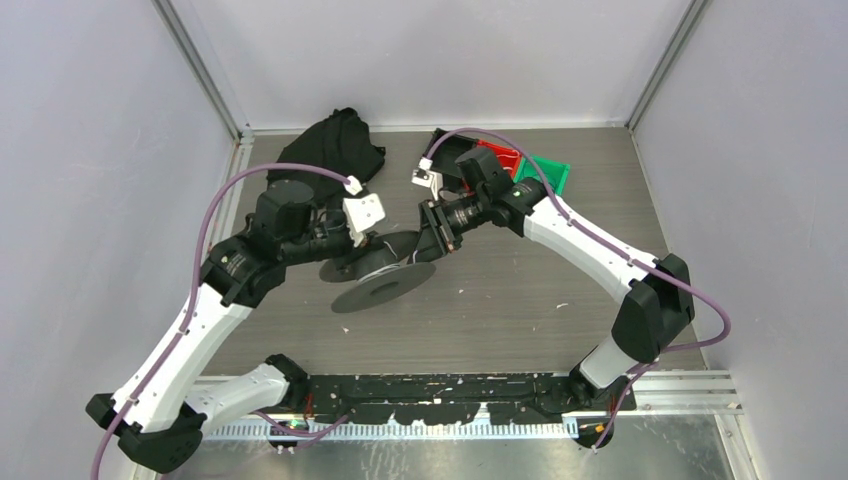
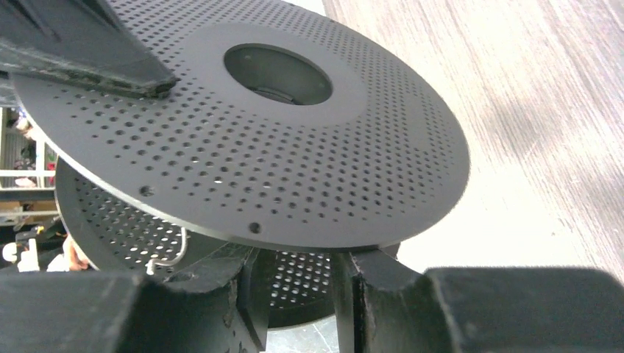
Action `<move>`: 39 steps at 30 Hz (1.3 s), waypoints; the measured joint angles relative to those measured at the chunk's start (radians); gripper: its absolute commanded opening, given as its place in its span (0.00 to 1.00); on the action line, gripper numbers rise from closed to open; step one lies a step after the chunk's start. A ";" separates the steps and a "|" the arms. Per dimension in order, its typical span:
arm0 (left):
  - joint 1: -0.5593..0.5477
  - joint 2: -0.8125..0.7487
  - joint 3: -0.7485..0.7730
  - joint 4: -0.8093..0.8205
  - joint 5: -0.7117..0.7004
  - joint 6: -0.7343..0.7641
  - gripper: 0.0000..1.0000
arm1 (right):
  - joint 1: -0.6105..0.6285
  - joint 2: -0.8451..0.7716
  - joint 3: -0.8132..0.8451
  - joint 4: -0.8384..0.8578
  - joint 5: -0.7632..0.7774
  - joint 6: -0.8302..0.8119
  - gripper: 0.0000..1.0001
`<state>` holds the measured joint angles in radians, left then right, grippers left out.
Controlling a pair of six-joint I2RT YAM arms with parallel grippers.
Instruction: Wrap the cables
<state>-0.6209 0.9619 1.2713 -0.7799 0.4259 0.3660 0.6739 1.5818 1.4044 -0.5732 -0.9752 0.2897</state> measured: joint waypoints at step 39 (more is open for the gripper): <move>-0.001 0.522 -0.009 0.401 0.193 -0.550 0.00 | -0.605 -0.414 -0.192 -0.131 0.895 0.130 0.96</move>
<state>-0.6216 1.4841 1.2625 -0.3794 0.6193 -0.1841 0.0685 1.1683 1.2121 -0.7044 -0.0807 0.4198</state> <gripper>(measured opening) 0.037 0.947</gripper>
